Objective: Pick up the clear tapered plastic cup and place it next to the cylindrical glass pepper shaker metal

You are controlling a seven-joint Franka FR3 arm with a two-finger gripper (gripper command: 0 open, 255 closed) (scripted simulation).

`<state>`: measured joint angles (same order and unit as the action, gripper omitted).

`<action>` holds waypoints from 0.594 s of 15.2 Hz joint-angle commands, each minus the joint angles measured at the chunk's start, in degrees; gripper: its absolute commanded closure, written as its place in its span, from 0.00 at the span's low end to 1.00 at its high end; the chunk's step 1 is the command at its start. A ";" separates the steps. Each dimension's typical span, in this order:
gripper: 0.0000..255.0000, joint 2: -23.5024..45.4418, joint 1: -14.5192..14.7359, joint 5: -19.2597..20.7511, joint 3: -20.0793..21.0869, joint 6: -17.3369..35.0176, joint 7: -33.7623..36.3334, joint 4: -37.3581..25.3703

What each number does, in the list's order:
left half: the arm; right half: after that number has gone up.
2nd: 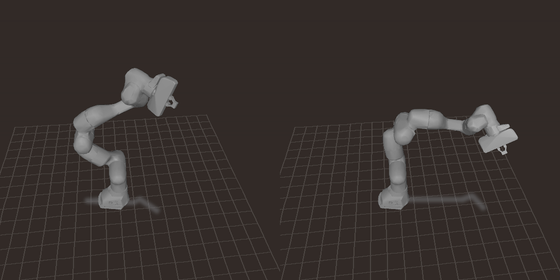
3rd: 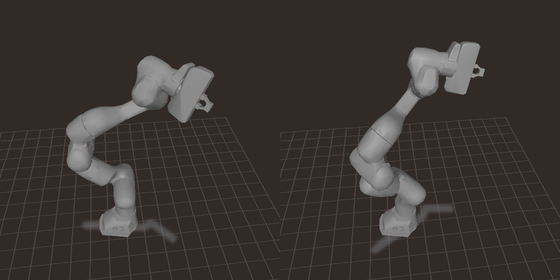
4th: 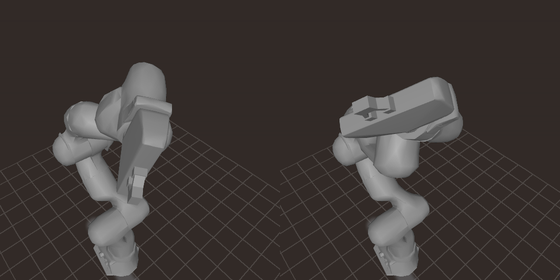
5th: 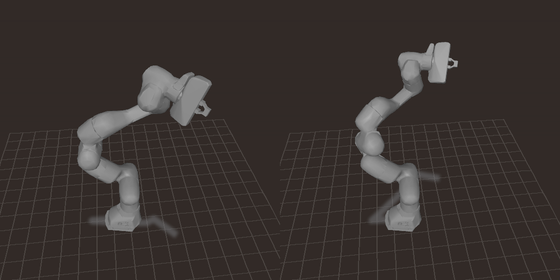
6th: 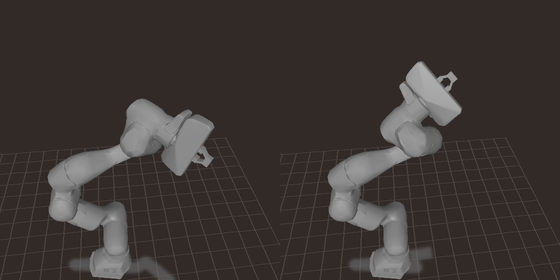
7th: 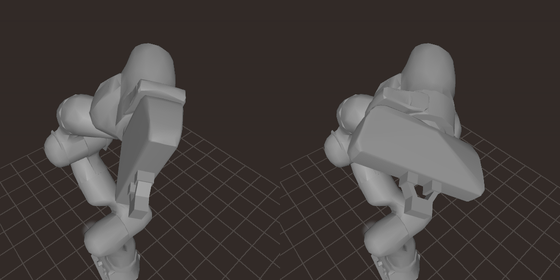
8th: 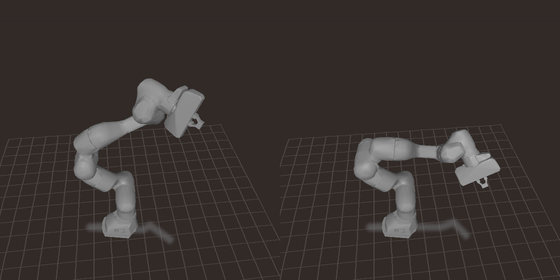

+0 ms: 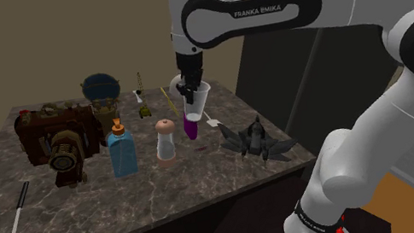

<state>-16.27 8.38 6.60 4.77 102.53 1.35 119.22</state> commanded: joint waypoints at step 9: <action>1.00 0.75 -0.02 0.33 0.02 7.76 0.99 7.03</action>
<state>-15.72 8.38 6.87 4.81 109.32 2.24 125.52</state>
